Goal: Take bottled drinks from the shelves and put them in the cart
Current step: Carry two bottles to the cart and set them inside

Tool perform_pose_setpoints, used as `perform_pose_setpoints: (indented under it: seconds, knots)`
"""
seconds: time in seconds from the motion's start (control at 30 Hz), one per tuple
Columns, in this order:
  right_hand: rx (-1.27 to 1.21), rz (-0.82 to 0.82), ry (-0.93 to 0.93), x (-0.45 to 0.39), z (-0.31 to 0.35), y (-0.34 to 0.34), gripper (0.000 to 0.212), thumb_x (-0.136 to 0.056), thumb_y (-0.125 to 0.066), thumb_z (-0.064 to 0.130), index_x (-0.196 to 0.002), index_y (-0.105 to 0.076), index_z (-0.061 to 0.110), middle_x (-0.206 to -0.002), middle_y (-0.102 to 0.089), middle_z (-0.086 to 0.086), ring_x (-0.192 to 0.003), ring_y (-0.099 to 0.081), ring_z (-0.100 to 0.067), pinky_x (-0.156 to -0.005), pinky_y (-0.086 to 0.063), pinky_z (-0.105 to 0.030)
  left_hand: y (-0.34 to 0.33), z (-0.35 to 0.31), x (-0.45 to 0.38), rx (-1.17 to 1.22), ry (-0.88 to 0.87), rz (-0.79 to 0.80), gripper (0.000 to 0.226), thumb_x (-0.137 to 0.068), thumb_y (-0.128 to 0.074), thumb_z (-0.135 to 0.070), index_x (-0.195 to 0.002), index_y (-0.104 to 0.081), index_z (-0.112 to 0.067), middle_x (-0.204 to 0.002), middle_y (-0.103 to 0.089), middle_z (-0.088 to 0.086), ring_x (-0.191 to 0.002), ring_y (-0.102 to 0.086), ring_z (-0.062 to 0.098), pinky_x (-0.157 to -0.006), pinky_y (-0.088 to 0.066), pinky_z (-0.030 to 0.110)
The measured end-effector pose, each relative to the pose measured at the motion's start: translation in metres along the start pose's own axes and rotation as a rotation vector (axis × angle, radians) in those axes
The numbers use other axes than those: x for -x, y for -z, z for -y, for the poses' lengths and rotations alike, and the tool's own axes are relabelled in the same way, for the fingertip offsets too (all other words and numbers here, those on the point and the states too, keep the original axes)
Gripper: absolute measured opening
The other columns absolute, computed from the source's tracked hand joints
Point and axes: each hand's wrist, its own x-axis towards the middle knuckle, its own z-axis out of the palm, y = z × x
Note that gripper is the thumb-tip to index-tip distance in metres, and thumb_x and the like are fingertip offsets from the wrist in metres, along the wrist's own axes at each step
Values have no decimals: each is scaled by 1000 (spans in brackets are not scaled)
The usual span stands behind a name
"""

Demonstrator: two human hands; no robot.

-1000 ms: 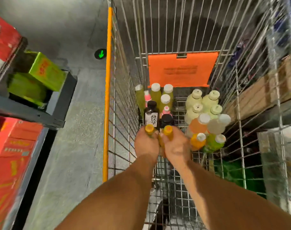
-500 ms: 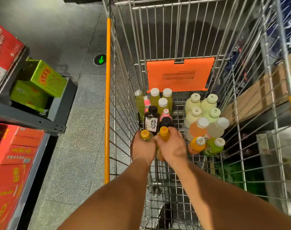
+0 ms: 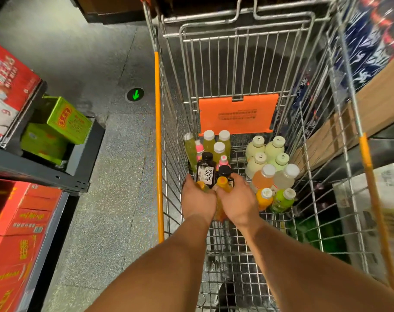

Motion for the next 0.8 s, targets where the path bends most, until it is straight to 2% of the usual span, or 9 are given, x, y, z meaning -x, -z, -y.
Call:
perform_pose_setpoints:
  seconds: [0.1,0.23,0.33,0.4,0.47,0.67,0.8]
  knots:
    - [-5,-40,-10,14,16,28,58,-88,-64,44,-137,-48,17,-128,-60,-8,-119,-55,-28,-98,-42,-34,12,-23,14,-16,-85,56,61,-81,-69,-25,-137,-48,-18,-131,-60,6,-123,-56,26,-103,-46,43]
    - [-3,-143,-11,44,44,68,51,-88,-63,46,-129,-53,19,-122,-62,-6,-115,-56,-29,-90,-44,-35,39,-57,33,-108,-244,96,63,-84,-70,-30,-142,-47,-19,-138,-52,6,-130,-48,27,-107,-42,40]
    - [11,-231,-14,74,68,94,58,-87,-62,49,-132,-51,14,-126,-60,-10,-117,-55,-32,-96,-46,-39,68,-79,46,-228,-429,166,56,-86,-70,-32,-137,-53,-17,-130,-55,9,-123,-52,31,-103,-44,41]
    - [4,-294,-25,99,85,109,61,-87,-63,49,-133,-51,10,-126,-59,-13,-115,-56,-33,-94,-47,-40,91,-91,54,-319,-593,211,53,-88,-68,-31,-136,-54,-14,-130,-56,10,-123,-50,32,-103,-42,41]
    - [-15,-372,-52,130,103,121,60,-87,-63,47,-134,-50,12,-127,-59,-13,-114,-56,-32,-92,-48,-38,118,-100,63,-388,-721,246,54,-90,-65,-31,-139,-51,-15,-137,-53,8,-128,-46,30,-106,-40,41]
    - [-62,-649,-161,253,151,141,55,-87,-64,48,-131,-53,17,-124,-60,-9,-114,-56,-30,-92,-45,-37,196,-117,112,-474,-942,337,58,-91,-64,-37,-142,-47,-15,-144,-48,8,-134,-42,29,-110,-36,39]
    - [-89,-776,-255,345,162,155,52,-87,-61,53,-126,-52,20,-119,-61,-7,-108,-57,-31,-90,-49,-41,233,-123,175,-465,-1063,436,60,-91,-63,-36,-145,-45,-16,-147,-48,7,-136,-42,28,-110,-35,39]
